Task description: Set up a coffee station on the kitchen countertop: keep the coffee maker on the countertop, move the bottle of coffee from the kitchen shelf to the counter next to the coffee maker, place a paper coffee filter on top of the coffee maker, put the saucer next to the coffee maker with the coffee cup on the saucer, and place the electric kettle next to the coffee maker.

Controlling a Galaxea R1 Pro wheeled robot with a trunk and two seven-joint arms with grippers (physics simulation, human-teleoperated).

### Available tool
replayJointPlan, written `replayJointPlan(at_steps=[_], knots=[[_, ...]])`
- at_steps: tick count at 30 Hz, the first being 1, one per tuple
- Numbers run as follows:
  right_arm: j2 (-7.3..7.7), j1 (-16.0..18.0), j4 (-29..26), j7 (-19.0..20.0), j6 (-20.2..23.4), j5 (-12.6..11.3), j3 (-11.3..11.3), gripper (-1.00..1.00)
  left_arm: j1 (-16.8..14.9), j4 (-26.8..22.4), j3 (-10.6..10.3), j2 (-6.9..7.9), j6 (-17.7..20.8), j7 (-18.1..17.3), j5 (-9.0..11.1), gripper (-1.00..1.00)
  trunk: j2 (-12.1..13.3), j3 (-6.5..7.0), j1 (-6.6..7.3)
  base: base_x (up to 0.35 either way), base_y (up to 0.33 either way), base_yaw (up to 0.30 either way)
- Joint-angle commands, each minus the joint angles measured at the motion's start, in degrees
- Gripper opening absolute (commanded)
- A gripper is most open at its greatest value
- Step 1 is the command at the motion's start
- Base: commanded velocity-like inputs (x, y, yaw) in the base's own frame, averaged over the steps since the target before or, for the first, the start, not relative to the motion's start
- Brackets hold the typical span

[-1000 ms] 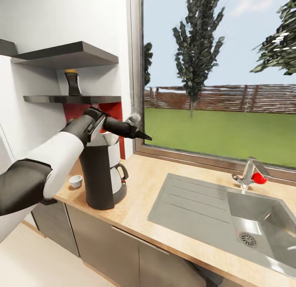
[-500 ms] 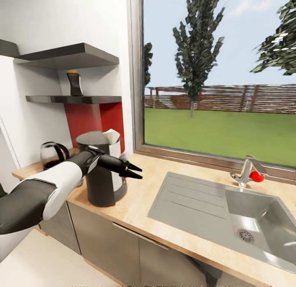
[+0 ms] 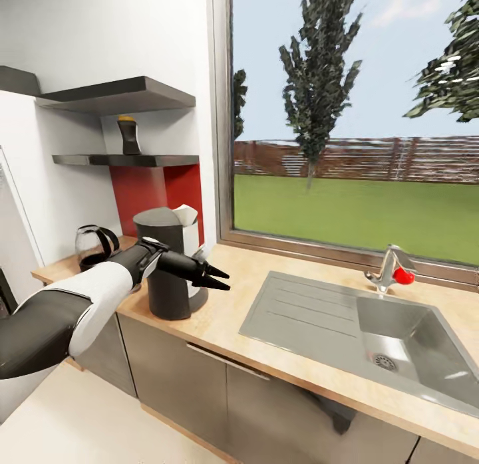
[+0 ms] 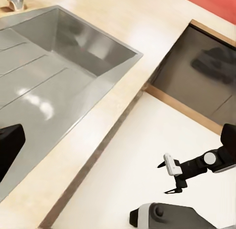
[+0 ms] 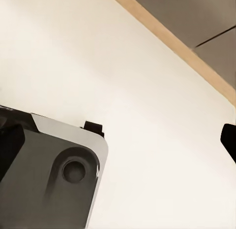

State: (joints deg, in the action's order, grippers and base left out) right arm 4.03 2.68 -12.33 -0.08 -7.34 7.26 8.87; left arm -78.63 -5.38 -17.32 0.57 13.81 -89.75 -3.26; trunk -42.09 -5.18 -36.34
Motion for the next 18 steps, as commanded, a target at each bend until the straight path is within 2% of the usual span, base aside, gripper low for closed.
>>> replayJointPlan(at_steps=[1, 11, 18], knots=[[0.02, 0.04, 0.02, -0.01, -0.13, 0.56, 0.01, 1.00, -0.03, -0.08, 0.09, 0.01, 0.60, -0.25, -0.35, 1.00, -0.08, -0.10, 0.01, -0.281, 0.000, 0.000], [0.02, 0.04, 0.02, -0.01, -0.13, 0.56, 0.01, 1.00, -0.03, 0.08, 0.10, 0.03, 0.56, -0.25, -0.35, 1.00, -0.08, -0.10, 0.01, -0.272, 0.000, 0.000], [0.07, 0.04, -0.02, -0.01, -0.14, 0.56, 0.01, 1.00, -0.03, 1.20, 0.09, 0.04, 0.51, -0.25, -0.41, 1.00, -0.08, -0.10, 0.01, -0.041, 0.000, 0.000]])
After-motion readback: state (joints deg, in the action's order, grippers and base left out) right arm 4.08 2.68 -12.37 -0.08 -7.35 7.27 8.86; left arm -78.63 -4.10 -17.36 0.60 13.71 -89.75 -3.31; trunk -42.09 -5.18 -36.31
